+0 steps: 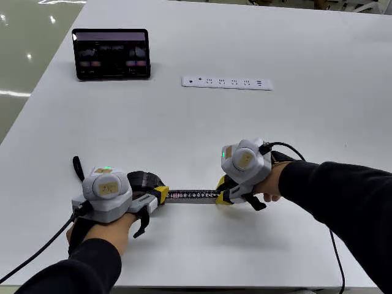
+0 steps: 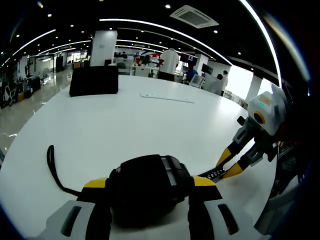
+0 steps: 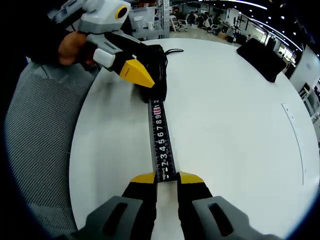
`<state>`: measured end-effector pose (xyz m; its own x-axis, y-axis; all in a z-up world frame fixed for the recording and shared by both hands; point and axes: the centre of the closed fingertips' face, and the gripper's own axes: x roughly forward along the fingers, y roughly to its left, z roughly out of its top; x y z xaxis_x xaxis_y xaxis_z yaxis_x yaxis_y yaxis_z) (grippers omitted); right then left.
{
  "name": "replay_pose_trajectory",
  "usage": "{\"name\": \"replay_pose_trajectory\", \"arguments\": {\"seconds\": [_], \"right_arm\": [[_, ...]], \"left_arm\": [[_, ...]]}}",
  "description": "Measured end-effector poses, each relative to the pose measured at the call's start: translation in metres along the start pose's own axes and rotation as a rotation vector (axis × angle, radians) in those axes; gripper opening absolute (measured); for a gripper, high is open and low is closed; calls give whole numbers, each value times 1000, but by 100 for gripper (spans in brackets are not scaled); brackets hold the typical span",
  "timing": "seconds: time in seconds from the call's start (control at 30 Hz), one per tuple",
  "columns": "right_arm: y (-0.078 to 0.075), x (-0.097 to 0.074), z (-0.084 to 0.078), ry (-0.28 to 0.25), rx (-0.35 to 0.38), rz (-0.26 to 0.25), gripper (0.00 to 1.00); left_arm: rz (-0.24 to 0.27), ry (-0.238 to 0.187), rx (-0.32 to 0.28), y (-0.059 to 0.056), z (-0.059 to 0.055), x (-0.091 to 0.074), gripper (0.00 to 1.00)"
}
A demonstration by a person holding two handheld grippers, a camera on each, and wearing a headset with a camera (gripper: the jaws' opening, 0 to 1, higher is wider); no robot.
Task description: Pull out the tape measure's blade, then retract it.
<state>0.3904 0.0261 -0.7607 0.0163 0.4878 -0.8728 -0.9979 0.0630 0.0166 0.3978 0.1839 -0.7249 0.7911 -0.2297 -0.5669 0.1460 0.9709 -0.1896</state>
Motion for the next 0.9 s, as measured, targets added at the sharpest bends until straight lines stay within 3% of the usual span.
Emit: {"name": "replay_pose_trajectory", "arguments": {"seconds": [0.9], "right_arm": [[3,9,15,-30,-9,-7,10]], "left_arm": [[-1,-1,-6,0,0,0,57]]}}
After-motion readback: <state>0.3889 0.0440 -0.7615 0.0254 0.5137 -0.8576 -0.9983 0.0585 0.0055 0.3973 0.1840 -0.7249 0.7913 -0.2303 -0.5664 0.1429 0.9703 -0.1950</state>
